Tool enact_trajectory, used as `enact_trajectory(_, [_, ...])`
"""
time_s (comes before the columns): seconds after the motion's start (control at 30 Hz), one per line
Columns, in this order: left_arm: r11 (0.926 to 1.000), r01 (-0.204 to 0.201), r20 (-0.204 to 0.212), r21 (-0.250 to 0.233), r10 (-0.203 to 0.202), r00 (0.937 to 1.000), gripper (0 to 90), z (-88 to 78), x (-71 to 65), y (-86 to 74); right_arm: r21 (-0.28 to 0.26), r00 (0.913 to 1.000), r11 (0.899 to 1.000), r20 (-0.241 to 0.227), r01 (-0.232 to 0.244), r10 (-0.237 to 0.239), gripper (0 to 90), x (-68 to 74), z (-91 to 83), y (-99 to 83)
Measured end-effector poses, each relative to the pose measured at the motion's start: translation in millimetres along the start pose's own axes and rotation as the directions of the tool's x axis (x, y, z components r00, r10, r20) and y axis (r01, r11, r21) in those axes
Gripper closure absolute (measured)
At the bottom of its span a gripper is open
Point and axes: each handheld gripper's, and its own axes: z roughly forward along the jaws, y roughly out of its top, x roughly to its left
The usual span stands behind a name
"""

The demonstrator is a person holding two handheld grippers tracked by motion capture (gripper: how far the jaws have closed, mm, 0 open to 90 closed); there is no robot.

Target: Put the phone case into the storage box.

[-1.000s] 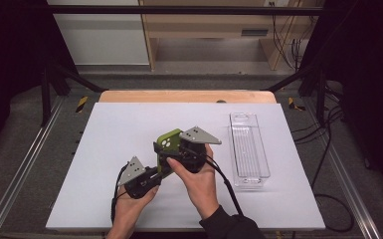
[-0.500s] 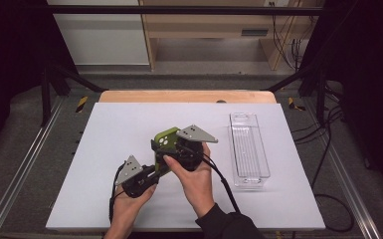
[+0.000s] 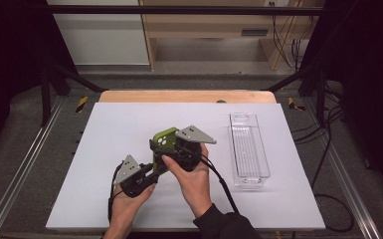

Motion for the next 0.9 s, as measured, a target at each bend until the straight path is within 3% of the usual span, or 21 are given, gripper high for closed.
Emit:
enact_trajectory(0.07, [1.0,-0.004,-0.005,0.001,0.004,1.0,70.8,1.3,-0.4,-0.3,0.001,1.0,1.0,0.002,0.0,0.0,16.7,-0.2,0.7,0.0])
enact_trajectory(0.13, [1.0,-0.004,-0.02,-0.003,0.004,0.9998,60.3,1.6,-1.0,0.4,0.003,1.0,1.0,0.001,-0.001,0.001,16.7,-0.1,1.5,0.0])
enact_trajectory(0.3, [0.9999,-0.015,-0.057,-0.008,0.015,0.9983,46.7,-0.1,1.3,1.6,-0.002,1.0,1.0,0.004,0.0,0.0,16.7,-0.5,-0.3,2.2])
enact_trajectory(0.7, [0.9987,-0.049,-0.059,-0.016,0.048,0.9971,30.7,0.7,-0.1,5.3,-0.001,0.9999,1.0,0.011,0.004,-0.004,16.7,-4.9,2.0,8.9])
enact_trajectory(0.8, [0.999,-0.038,-0.065,-0.022,0.037,0.9972,21.1,2.2,0.7,5.3,0.007,0.9996,1.0,0.018,0.023,-0.024,16.7,-6.6,5.7,12.3])
enact_trajectory(0.9, [0.9987,-0.043,-0.078,-0.026,0.041,0.9961,19.0,2.3,2.1,5.7,0.008,0.9995,1.0,0.019,0.025,-0.025,16.7,-7.7,6.9,12.6])
